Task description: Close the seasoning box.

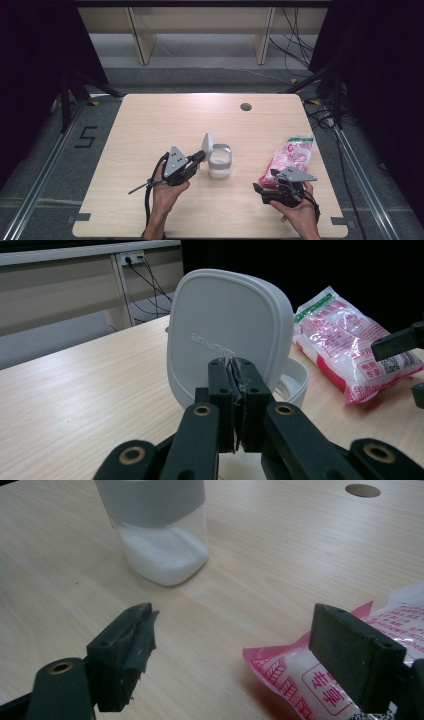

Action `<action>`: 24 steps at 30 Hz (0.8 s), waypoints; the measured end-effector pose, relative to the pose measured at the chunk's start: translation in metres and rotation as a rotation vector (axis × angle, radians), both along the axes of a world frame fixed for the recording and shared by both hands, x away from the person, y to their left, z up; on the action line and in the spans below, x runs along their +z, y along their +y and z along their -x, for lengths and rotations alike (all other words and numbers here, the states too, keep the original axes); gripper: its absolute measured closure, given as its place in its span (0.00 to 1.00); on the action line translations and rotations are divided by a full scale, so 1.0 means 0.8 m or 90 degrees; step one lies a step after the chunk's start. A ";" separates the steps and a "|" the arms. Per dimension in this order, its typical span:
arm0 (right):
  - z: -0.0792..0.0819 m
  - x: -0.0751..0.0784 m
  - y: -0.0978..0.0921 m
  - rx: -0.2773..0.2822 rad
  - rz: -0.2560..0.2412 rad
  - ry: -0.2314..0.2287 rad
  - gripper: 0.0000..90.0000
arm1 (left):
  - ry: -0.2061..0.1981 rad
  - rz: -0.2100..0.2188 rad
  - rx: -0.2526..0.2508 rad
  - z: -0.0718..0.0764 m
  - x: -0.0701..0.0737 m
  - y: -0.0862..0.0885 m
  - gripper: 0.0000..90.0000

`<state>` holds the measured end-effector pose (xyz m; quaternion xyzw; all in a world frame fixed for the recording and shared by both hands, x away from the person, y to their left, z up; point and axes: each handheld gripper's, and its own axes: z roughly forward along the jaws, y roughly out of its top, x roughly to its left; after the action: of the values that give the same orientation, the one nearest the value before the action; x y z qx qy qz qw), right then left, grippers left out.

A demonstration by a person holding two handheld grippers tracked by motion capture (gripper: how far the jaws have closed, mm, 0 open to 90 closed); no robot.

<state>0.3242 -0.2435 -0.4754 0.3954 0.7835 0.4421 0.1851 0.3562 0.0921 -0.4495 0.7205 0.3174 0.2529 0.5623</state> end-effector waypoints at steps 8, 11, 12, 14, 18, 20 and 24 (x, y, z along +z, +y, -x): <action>0.001 0.001 0.001 -0.004 -0.004 0.003 0.22 | 0.008 0.007 -0.016 0.004 -0.002 -0.011 0.92; 0.001 0.000 0.001 -0.003 -0.002 0.002 0.22 | 0.012 0.017 -0.033 0.006 -0.002 -0.013 0.80; 0.000 0.000 0.000 0.000 -0.001 0.001 0.22 | 0.015 0.021 -0.034 0.007 -0.002 -0.013 0.78; 0.000 0.000 0.000 -0.001 0.001 0.000 0.22 | 0.021 0.020 -0.035 0.008 -0.002 -0.012 0.73; 0.002 0.001 0.001 -0.008 0.002 0.002 0.22 | 0.027 0.014 -0.043 0.010 -0.002 -0.011 0.64; 0.000 0.000 0.001 -0.003 -0.003 0.002 0.21 | 0.032 0.026 -0.038 0.012 -0.002 -0.011 0.62; 0.000 0.000 0.001 -0.001 -0.001 0.000 0.22 | 0.023 0.022 -0.045 0.014 -0.002 -0.010 0.54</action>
<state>0.3239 -0.2428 -0.4752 0.3961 0.7830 0.4426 0.1849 0.3454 0.0844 -0.4507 0.7259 0.3060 0.2144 0.5774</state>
